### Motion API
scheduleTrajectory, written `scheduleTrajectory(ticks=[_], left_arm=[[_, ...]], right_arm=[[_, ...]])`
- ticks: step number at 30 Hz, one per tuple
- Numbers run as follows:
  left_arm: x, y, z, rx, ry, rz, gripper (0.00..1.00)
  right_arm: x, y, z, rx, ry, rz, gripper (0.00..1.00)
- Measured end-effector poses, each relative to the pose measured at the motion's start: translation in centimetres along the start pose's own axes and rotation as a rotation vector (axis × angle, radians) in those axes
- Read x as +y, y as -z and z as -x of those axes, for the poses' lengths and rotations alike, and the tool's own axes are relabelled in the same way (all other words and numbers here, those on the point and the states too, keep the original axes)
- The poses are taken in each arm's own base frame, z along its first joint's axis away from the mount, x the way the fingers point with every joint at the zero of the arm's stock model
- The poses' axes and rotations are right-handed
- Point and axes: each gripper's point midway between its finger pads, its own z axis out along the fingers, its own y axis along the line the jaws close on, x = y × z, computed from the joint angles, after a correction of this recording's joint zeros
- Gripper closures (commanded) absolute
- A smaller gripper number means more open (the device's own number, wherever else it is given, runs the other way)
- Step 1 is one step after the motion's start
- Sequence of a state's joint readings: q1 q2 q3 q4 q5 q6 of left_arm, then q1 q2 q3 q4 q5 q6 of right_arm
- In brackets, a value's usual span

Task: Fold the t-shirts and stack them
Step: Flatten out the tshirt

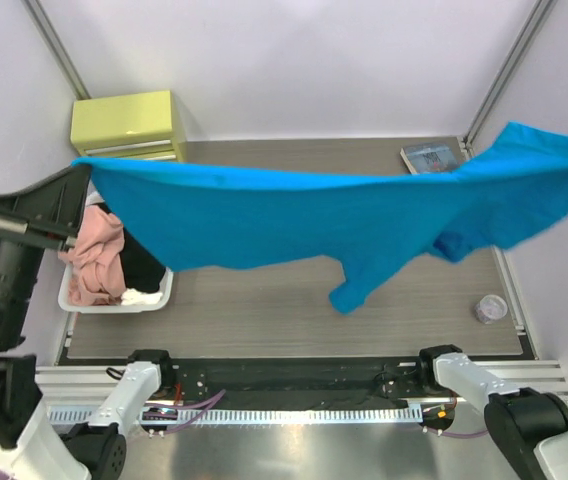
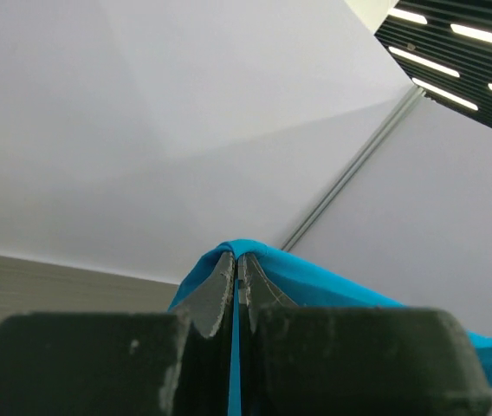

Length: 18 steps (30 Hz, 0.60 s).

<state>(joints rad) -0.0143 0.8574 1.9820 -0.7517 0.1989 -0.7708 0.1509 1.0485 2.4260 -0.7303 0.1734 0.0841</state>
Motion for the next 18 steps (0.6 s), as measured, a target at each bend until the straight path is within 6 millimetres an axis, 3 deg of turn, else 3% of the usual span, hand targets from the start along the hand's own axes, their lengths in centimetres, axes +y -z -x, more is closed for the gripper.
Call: scheduleTrajectory(ticks=[2, 5, 7, 10, 12, 15, 18], left_arm=[[-0.9, 1.3, 0.8, -0.024, -0.007, -0.007, 1.0], [-1.8, 2.7, 2.1, -0.063, -0.026, -0.01, 0.99], [-1.8, 3.1, 2.5, -0.078, -0.032, 0.0, 1.0], [-0.5, 2.1, 1.9, -0.067, -0.028, 0.037, 1.0], [1.7, 0.2, 0.2, -0.03, -0.016, 0.081, 1.0], [6.9, -3.1, -4.5, 0.075, 0.015, 0.182, 1.0], [14.3, -6.1, -11.9, 0.225, 0.073, 0.33, 1.0]], right_arm=[[0.0, 1.2, 1.5, -0.037, 0.009, -0.003, 0.99], [0.0, 1.6, 2.2, -0.059, 0.029, -0.012, 0.99], [0.0, 1.0, 1.3, -0.037, 0.042, -0.019, 0.99], [-0.3, -1.0, -1.4, 0.028, 0.055, -0.033, 0.99], [-0.9, -2.7, -4.6, 0.098, 0.071, -0.058, 0.99], [-2.5, -5.1, -12.6, 0.265, 0.113, -0.104, 0.99], [-4.3, -5.8, -21.8, 0.445, 0.154, -0.146, 0.99]])
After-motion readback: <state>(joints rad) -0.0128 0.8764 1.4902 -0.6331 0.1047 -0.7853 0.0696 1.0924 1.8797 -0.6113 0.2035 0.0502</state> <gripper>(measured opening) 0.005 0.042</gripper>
